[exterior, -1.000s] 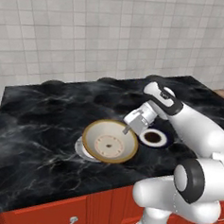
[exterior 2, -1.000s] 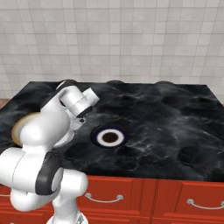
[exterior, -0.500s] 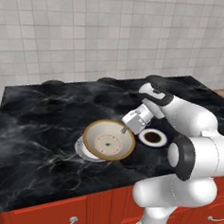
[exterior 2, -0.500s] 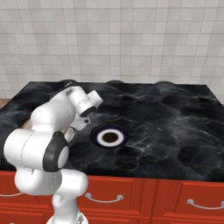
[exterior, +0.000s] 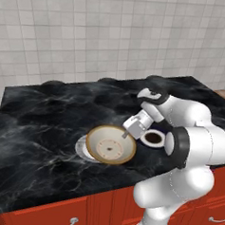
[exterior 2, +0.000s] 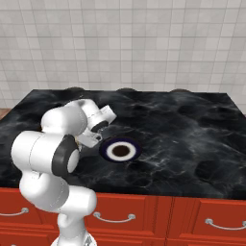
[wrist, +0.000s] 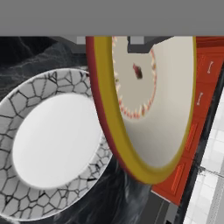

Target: Move the bowls from the cabinet to the plates on the dining table.

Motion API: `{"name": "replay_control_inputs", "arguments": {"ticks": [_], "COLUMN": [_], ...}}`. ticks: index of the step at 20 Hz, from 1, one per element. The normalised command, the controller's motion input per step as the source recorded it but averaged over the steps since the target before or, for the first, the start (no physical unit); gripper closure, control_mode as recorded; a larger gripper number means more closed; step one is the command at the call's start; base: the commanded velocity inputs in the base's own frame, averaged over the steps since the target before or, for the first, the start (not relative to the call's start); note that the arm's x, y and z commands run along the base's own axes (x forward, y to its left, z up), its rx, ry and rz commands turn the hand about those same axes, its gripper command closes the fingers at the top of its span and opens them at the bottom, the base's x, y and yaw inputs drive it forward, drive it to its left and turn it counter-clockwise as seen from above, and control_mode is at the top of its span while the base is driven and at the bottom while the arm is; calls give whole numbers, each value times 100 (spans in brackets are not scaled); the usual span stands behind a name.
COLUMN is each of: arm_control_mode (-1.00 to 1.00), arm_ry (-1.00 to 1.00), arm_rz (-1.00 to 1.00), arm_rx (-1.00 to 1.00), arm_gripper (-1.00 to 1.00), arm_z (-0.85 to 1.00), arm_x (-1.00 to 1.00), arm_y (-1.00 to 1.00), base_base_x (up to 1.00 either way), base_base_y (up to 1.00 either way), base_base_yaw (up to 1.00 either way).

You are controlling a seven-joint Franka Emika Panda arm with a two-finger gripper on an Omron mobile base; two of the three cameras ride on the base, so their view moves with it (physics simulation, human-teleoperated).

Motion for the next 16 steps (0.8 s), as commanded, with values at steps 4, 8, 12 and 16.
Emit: {"name": "replay_control_inputs", "arguments": {"ticks": [4, 8, 12, 16], "arm_control_mode": [-100, -100, -100, -100], "arm_ry": [1, 4, 7, 1], "arm_rz": [-4, -5, -5, 0], "arm_rx": [1, 0, 0, 0], "arm_gripper": [100, 100, 100, 100], "arm_z": [-27, -20, -29, -32], "arm_x": [39, 48, 39, 6], "arm_y": [25, 25, 18, 2], "base_base_x": [0, 0, 0, 0], "base_base_y": [0, 0, 0, 0], "base_base_yaw": [0, 0, 0, 0]}}
